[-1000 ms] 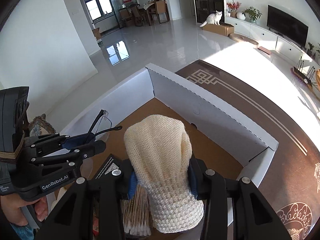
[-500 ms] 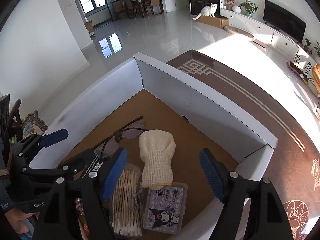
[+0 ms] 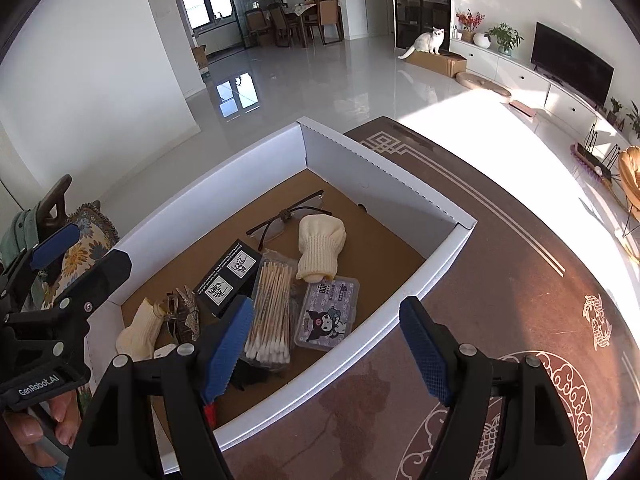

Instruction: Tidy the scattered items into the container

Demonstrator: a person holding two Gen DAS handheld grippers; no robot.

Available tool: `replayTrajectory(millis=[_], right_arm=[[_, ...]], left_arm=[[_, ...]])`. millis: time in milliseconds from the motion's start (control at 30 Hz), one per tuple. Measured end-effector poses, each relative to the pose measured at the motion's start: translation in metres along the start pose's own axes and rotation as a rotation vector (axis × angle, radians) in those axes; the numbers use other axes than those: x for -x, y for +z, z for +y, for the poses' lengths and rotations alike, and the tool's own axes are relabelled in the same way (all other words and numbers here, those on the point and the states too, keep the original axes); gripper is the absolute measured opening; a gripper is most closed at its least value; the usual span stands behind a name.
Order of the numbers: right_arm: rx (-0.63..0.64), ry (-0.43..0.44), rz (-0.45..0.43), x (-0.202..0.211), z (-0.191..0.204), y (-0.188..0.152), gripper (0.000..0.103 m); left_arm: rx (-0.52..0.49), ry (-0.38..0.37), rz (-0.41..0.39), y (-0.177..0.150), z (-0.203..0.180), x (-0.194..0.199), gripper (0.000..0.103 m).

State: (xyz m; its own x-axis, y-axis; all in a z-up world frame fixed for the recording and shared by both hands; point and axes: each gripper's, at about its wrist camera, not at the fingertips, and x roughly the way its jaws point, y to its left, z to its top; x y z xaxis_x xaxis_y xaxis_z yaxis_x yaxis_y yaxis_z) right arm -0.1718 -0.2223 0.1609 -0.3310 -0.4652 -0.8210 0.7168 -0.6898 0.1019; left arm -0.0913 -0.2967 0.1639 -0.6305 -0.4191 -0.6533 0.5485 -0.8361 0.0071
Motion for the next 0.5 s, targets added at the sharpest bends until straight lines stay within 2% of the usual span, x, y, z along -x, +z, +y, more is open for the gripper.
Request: replayTrajectory(millis=[167, 333, 500], right_arm=[[0.015, 0.003, 0.003, 0.0, 0.005, -0.004, 0.076], [0.039, -0.001, 0.006, -0.007, 0.013, -0.003, 0.076], [0.062, 0.002, 0.013, -0.016, 0.02, -0.005, 0.076]], left_arm=[[0.016, 0.02, 0.007, -0.002, -0.003, 0.008, 0.103], [0.049, -0.026, 0.032, -0.007, -0.001, 0.008, 0.103], [0.079, -0.011, 0.003, -0.013, 0.002, 0.011, 0.103]])
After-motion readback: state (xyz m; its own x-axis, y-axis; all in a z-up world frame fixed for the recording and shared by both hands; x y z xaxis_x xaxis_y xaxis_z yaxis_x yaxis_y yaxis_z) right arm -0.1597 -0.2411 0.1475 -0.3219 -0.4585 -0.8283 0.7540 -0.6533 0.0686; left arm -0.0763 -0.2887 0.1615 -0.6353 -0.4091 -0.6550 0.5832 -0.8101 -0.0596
